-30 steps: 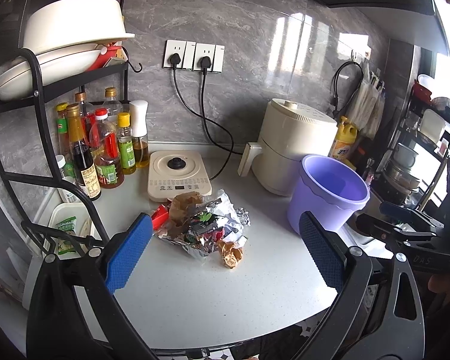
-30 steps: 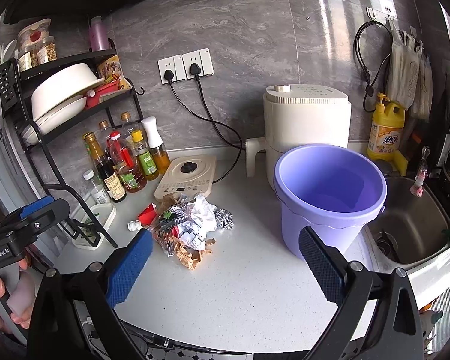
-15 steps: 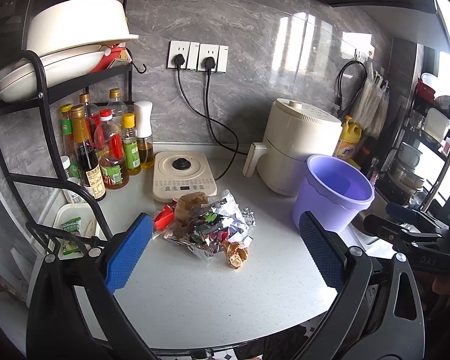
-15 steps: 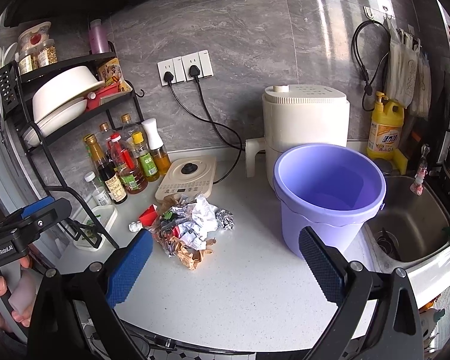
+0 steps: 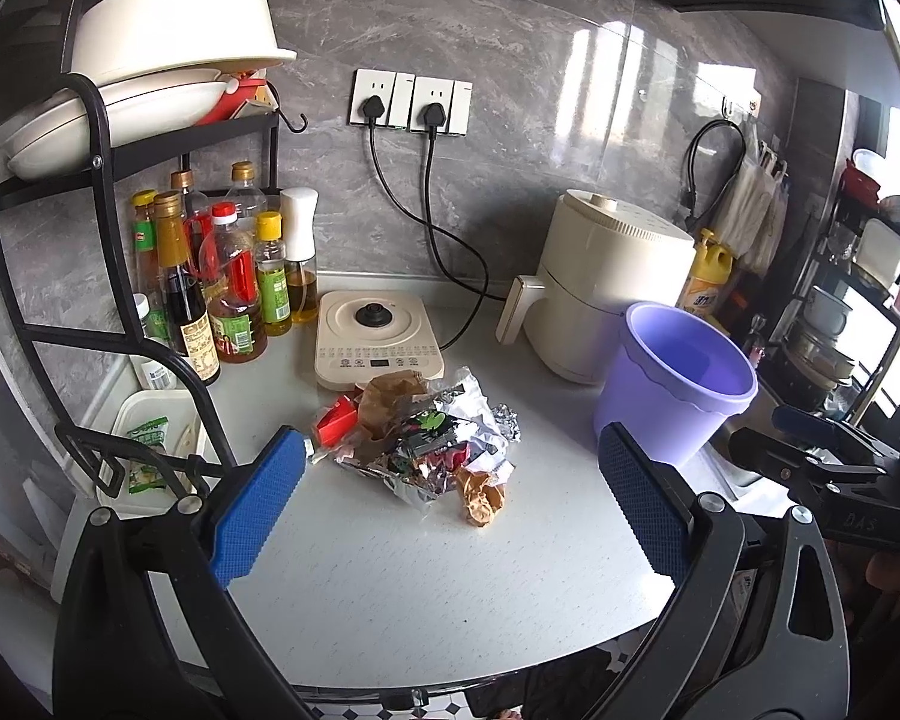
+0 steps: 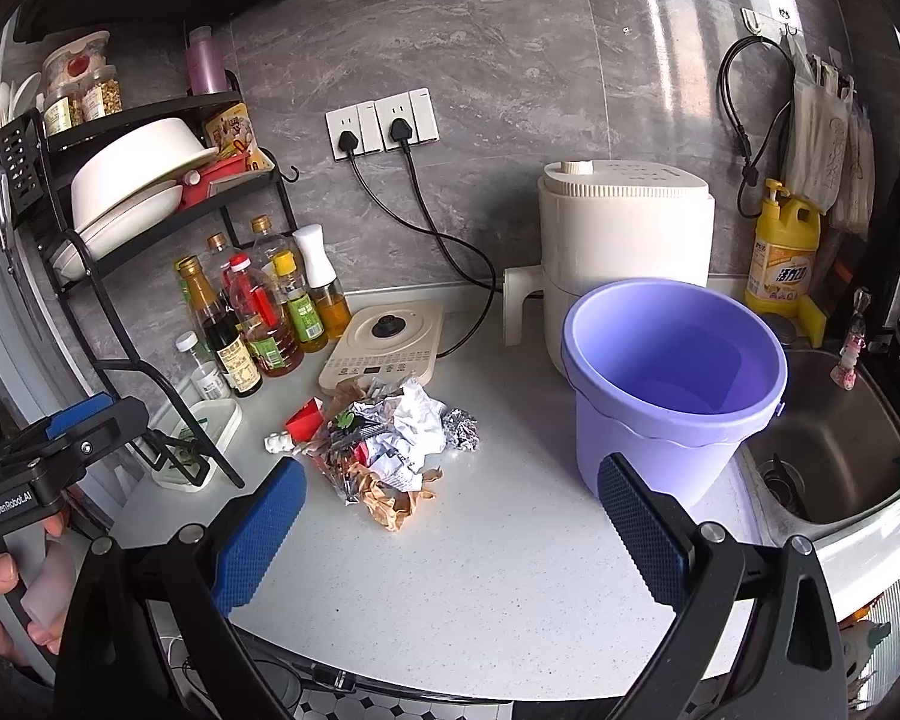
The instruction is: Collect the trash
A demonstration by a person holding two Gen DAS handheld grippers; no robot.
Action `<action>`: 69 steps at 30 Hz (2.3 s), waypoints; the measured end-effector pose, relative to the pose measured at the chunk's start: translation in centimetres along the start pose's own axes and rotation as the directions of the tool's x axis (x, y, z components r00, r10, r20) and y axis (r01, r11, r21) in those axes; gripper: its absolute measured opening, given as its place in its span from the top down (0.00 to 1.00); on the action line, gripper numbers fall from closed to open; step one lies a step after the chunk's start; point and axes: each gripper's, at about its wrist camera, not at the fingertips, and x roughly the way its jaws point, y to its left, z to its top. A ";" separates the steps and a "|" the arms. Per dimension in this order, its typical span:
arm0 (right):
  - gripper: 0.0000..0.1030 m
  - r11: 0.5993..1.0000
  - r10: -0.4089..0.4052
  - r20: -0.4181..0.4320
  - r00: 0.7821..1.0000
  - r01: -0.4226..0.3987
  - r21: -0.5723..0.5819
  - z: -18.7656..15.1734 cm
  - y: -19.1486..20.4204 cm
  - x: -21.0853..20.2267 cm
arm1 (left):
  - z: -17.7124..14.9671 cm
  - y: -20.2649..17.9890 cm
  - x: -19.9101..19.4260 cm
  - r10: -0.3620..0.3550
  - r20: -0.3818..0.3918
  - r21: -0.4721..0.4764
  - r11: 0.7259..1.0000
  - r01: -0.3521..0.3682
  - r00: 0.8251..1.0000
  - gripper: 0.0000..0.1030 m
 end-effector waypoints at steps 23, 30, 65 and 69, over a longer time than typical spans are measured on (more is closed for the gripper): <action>0.07 0.997 0.066 -0.006 0.998 -0.066 -0.043 0.1 -0.4 -0.2 | 0.0 -0.8 0.1 0.044 0.004 -0.025 0.999 -0.044 0.999 0.06; 0.07 0.989 0.109 -0.015 0.994 -0.110 -0.099 0.4 -1.3 0.6 | -0.6 -2.5 1.0 0.088 0.003 -0.030 0.996 -0.088 0.996 0.06; 0.33 0.958 0.231 -0.269 0.935 -0.267 -0.105 1.4 1.2 15.8 | -1.5 5.1 14.3 0.176 -0.184 -0.117 0.973 -0.200 0.967 0.40; 0.39 0.963 0.230 -0.296 0.927 -0.261 -0.072 1.6 1.4 17.5 | -1.1 5.9 17.2 0.163 -0.227 -0.085 0.979 -0.186 0.960 0.47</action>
